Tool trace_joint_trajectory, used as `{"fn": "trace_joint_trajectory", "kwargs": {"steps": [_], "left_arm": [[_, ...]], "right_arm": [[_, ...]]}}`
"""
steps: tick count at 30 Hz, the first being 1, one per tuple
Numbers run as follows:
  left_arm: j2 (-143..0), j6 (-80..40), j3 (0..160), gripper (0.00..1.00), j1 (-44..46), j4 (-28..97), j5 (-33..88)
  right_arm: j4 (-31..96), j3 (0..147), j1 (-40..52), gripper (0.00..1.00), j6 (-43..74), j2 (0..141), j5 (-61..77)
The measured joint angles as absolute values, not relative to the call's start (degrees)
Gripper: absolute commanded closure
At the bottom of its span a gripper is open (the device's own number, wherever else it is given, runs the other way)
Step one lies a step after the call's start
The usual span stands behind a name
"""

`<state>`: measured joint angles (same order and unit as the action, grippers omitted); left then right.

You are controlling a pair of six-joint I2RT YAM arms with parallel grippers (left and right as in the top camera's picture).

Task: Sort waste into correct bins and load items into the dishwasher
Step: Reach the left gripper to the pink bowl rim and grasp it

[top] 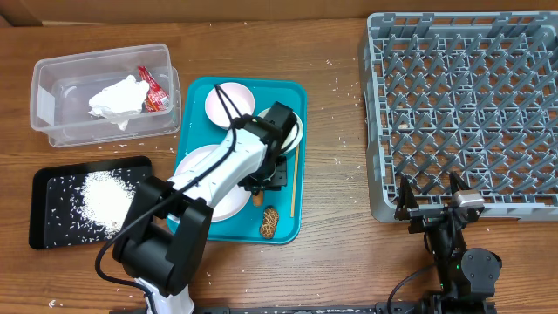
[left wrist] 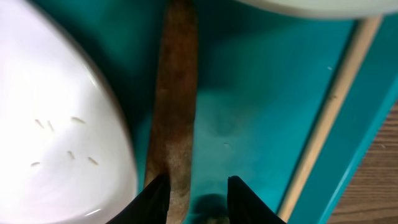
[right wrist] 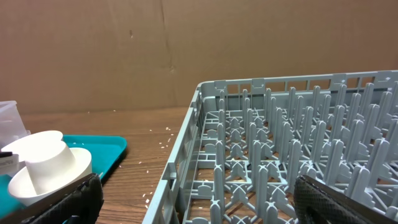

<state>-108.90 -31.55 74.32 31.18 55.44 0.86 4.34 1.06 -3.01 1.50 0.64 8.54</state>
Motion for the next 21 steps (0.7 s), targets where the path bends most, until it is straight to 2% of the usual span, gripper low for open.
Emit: {"fn": "trace_joint_trajectory", "kwargs": {"steps": [4, 9, 21], "left_arm": [[-108.9, -31.33, 74.32, 0.8, 31.53, 55.24, 1.1], [-108.9, -29.04, 74.54, 0.87, 31.53, 56.29, 2.94], [-108.95, -25.28, 85.91, 0.75, 29.43, 66.37, 3.53]], "right_arm": [[4.34, 1.06, -3.01, 0.0, 1.45, 0.64, 8.51], [4.29, 1.06, -3.01, 0.0, 1.45, 0.64, 8.54], [4.34, 1.06, -3.01, 0.0, 1.48, 0.64, 8.54]]}}
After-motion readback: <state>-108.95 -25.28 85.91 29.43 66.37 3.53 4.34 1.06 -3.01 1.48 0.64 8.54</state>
